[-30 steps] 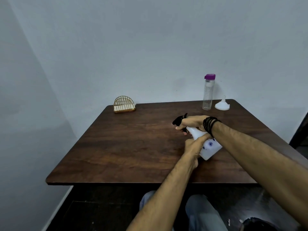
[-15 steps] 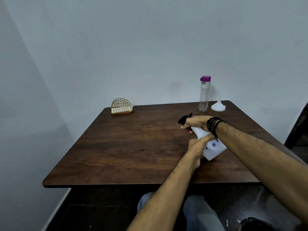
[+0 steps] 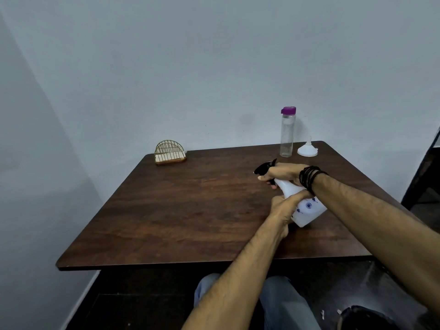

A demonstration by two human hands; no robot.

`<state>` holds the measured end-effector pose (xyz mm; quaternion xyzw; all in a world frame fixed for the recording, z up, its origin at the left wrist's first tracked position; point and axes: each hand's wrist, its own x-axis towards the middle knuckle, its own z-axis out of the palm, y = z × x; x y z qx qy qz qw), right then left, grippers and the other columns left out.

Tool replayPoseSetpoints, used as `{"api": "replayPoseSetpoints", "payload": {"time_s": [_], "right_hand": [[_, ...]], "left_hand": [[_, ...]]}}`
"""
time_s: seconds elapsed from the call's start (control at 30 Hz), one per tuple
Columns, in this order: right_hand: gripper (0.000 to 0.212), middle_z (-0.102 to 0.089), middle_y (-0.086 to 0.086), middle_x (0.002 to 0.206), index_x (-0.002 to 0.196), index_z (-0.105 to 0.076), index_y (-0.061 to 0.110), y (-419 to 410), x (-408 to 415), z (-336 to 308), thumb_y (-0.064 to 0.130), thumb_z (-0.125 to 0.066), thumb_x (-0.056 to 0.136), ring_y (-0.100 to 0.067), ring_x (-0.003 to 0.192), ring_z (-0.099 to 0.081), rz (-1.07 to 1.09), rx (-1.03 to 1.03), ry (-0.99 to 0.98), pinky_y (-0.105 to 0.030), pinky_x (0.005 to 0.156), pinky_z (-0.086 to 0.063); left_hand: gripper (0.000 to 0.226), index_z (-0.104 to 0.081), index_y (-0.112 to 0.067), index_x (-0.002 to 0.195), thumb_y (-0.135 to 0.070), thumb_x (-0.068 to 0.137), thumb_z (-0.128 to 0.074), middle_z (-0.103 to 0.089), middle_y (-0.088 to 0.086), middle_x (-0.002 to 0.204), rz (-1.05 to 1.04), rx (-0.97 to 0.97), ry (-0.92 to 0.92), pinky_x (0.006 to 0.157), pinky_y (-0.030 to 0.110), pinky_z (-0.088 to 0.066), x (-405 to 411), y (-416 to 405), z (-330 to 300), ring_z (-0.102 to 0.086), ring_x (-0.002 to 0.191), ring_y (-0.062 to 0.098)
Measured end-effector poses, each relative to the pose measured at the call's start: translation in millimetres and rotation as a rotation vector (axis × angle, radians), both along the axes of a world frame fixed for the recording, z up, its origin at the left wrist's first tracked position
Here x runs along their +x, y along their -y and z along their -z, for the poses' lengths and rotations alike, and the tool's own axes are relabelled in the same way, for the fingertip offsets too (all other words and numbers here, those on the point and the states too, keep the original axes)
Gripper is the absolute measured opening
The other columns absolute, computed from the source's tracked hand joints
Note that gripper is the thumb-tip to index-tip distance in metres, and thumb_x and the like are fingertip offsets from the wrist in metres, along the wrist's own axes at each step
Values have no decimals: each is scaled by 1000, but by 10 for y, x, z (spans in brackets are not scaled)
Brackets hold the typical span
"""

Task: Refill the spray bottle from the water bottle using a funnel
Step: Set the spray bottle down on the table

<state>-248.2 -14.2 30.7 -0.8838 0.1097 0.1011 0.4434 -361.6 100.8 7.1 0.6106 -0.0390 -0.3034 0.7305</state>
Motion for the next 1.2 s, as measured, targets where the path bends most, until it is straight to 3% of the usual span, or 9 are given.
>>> {"api": "replayPoseSetpoints", "payload": {"time_s": [0.2,0.3,0.43,0.57,0.67,0.8,0.93,1.07,1.2], "right_hand": [[18,-69,-6,81,96,-64,5,-88,-63,-33,23,-65,92,-14,64,-66,-11,189,-1,-27,65,-54],[21,-71,-5,77,99,-65,3,-176,-126,-138,23,-66,93,-15,64,-66,-54,294,33,-27,63,-52],[20,-69,-7,79,98,-66,3,-417,-98,-265,22,-67,95,-15,65,-63,-117,375,115,-27,63,-50],[30,-71,-4,78,96,-68,4,-838,59,-354,31,-76,88,-13,67,-67,-168,377,228,-25,66,-54],[24,-70,-3,80,95,-69,8,-1195,179,-380,30,-74,90,-14,72,-66,-243,388,320,-24,71,-54],[11,-67,-16,92,91,-68,16,-1643,375,-334,27,-69,93,-33,87,-61,-331,222,349,-33,81,-48],[33,-71,5,110,110,-70,20,-1939,481,-325,42,-76,86,-11,107,-64,-377,83,321,-27,97,-48],[44,-69,4,115,122,-67,20,-2143,588,-274,46,-75,86,-10,111,-61,-415,-20,329,-25,97,-45],[46,-69,3,117,124,-64,21,-2248,690,-171,45,-75,87,-9,108,-61,-444,-45,307,-26,97,-47]], "left_hand": [[26,-65,-11,88,-26,75,-82,-72,5,75,14,33,32,61,26,-55,77,-45,25,-68,66,17],[20,-67,-14,80,-20,73,-85,-72,3,68,-4,55,84,57,25,-55,121,-162,-20,-68,63,16],[52,-74,-10,93,-35,51,-90,-77,9,88,-77,153,193,73,39,-63,308,-343,-38,-75,81,25],[86,-61,-9,107,-50,37,-89,-69,6,102,-247,311,265,67,35,-60,535,-704,-121,-69,89,22],[84,-53,-11,115,-47,49,-91,-61,5,111,-363,439,306,67,32,-54,746,-1061,-144,-63,98,22],[67,-63,-16,111,-40,56,-91,-68,5,109,-569,512,352,74,34,-57,1052,-1653,-119,-66,96,23],[68,-64,-13,113,-38,56,-91,-66,9,113,-791,656,386,88,42,-57,1258,-2263,-76,-63,105,26],[87,-55,-10,131,-37,58,-93,-54,10,127,-933,739,396,99,42,-47,1356,-2726,3,-52,119,28],[99,-49,-11,137,-42,55,-94,-50,12,132,-980,811,447,99,44,-47,1441,-2973,140,-53,120,30]]}}
